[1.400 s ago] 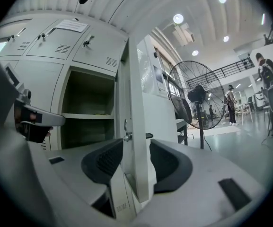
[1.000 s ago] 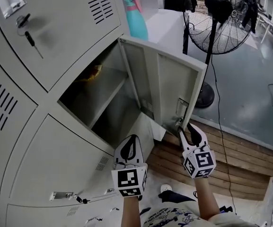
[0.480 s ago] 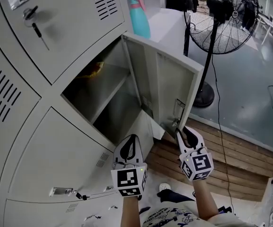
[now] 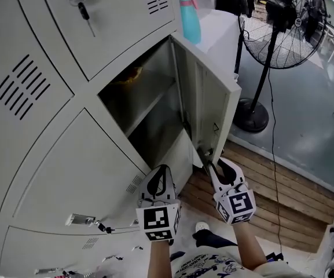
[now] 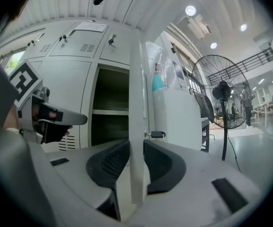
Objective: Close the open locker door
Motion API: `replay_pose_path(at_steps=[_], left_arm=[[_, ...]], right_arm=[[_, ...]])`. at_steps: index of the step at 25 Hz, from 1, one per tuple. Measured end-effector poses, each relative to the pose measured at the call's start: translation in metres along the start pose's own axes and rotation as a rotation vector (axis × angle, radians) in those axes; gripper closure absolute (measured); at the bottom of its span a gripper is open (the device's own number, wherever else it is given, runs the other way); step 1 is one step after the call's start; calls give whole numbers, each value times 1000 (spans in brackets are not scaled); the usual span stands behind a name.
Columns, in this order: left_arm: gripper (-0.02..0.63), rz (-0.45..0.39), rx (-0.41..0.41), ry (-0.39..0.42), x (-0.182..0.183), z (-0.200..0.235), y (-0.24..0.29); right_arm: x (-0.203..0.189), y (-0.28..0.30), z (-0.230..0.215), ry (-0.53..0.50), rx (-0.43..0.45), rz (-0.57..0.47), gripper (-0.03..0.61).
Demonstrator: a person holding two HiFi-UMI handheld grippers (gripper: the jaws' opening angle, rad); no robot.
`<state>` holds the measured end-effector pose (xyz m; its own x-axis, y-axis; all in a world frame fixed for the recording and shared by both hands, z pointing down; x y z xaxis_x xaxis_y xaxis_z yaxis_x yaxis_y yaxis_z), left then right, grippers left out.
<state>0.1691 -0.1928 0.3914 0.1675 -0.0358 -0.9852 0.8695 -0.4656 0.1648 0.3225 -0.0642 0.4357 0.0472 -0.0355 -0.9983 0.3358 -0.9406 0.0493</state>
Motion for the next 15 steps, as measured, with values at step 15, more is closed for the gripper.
replay_pose_path(at_steps=[15], left_arm=[[606, 1, 120, -16, -7, 38, -50]], right_arm=[[-1, 20, 51, -20, 91, -4, 466]])
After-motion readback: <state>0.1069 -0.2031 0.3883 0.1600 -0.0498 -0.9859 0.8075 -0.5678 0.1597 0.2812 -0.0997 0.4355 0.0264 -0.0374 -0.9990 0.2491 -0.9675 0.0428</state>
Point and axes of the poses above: the fingertips, and each gripper's own axes: y forward along the fingers, z to its left, x out of its top, the point moved 8 cm from there along -y, backward along the fingers, and after that the axes turned 1 degree about -x, right-handed, at the moved point
